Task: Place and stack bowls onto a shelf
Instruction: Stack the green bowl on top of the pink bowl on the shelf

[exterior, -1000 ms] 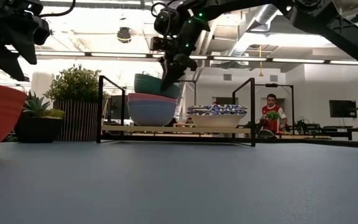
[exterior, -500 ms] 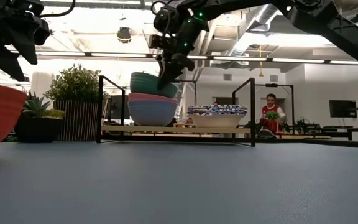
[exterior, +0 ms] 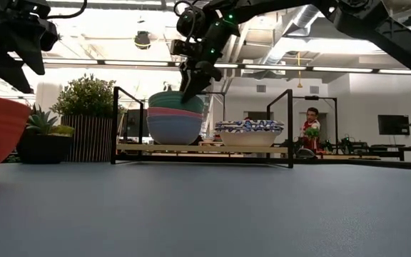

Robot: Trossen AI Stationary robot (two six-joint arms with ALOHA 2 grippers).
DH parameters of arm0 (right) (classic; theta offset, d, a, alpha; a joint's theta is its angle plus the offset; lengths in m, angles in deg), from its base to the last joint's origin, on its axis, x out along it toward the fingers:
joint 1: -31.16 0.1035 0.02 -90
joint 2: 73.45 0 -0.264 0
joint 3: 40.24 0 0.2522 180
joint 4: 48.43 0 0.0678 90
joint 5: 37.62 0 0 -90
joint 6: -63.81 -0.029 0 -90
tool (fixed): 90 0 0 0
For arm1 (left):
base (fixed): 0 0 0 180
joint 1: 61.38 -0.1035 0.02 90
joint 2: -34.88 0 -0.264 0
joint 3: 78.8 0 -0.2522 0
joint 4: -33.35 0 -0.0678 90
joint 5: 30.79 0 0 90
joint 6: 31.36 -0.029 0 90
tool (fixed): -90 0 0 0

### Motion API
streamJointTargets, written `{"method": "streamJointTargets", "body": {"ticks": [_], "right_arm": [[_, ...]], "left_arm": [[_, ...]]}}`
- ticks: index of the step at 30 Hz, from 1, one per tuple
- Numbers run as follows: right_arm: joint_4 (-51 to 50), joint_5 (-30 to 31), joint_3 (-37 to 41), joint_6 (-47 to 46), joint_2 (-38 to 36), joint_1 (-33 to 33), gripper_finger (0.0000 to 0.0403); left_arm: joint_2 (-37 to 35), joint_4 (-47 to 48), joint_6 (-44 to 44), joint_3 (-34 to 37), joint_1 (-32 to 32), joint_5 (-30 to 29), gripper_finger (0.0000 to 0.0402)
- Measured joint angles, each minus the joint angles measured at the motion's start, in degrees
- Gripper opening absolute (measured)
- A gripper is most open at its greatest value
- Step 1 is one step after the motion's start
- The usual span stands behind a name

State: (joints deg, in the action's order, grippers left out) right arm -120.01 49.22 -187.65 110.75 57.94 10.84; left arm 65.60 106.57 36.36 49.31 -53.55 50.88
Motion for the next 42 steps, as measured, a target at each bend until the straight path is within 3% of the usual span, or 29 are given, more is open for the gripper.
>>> {"method": "streamJointTargets", "body": {"ticks": [5, 10, 14, 19, 21, 28, 37, 42], "right_arm": [[0.37, 0.23, -1.42, -2.25, -1.22, 0.32, 0.0229], [3.77, 1.78, -0.96, -7.62, -4.54, 1.73, 0.0211], [6.39, 9.09, -0.94, -15.72, -4.64, 2.6, 0.0155], [6.26, 9.8, -0.6, -21.86, -2.6, 2.54, 0.0038], [8.24, 9.77, 1.26, -22.52, -2.57, 2.69, 0.0017], [8.73, 10.73, 3.37, -25.89, -2.69, 3.05, 0.0055], [8.83, 8.97, 6.49, -26.11, -2.74, 3.72, 0.0022], [9.25, 9.86, 6.71, -25.5, -2.69, 4.52, 0.003]], "left_arm": [[0.02, 0.11, 0.0, 0.0, 0.01, -0.03, 0.0235], [0.02, 0.22, 0.0, 0.0, 0.0, -0.07, 0.0235], [0.02, 0.22, 0.0, 0.0, 0.02, -0.24, 0.0235], [0.02, 0.22, -0.14, 0.0, 0.02, -1.41, 0.0235], [0.0, 0.22, -0.35, 0.0, 0.01, -1.41, 0.0235], [0.01, 0.22, -0.52, 0.0, 0.01, -1.41, 0.0235], [0.02, 0.22, -0.5, 0.0, 0.02, -1.53, 0.0235], [0.01, 0.22, -0.5, 0.0, 0.02, -1.54, 0.0235]]}}
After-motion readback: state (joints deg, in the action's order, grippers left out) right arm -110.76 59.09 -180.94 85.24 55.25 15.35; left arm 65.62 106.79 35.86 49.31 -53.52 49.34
